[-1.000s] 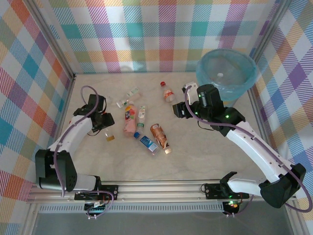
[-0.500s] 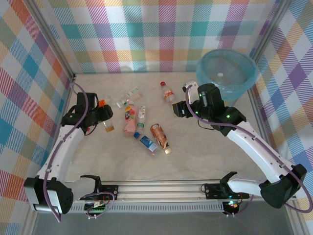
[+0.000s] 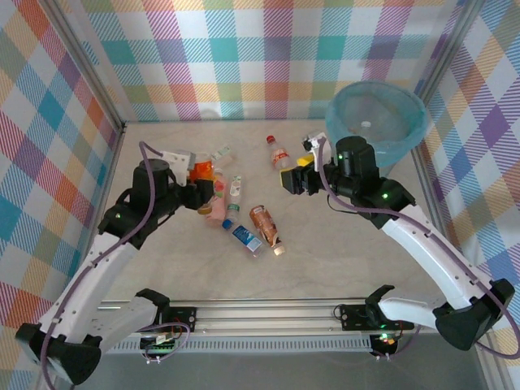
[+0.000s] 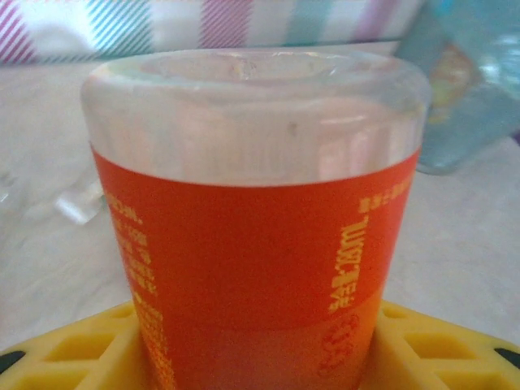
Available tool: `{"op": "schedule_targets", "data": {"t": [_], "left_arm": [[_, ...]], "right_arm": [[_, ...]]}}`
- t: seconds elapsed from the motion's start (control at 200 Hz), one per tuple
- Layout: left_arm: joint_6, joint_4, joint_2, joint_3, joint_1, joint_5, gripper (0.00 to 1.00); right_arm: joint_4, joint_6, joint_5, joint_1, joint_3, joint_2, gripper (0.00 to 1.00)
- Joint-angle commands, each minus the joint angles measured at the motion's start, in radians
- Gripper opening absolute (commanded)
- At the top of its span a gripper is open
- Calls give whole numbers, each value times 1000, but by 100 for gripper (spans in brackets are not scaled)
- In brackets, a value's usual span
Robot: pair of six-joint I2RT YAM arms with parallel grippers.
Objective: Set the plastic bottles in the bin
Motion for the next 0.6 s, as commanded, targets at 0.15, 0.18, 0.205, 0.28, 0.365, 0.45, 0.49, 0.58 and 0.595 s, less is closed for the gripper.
{"op": "schedule_targets", "data": {"t": [0.15,0.18,0.205,0.28,0.365,0.45,0.49,0.58,0.595], "left_arm": [[139,83,14,86,-222,3,52],[149,82,20,95,-243,-6,52],[155,81,26,101,-260,-12,53],[174,66,46,119,-294,-26,53],[186,53,69,127,-311,-39,54],[188,53,83,124,-327,-39,53],[189,52,88,124,-338,-40,53],[194,56,95,127,-357,-43,54],[194,57,96,128,-359,-43,54]], "right_arm": [[146,121,-359,5,64,44,70],[145,125,-363,5,68,49,71],[143,128,-367,5,70,53,72],[147,133,-387,5,70,60,74],[173,137,-416,5,54,71,77],[168,144,-450,5,55,91,79],[165,148,-472,5,58,99,80],[163,153,-495,5,65,112,81],[163,153,-496,5,65,114,82]]}}
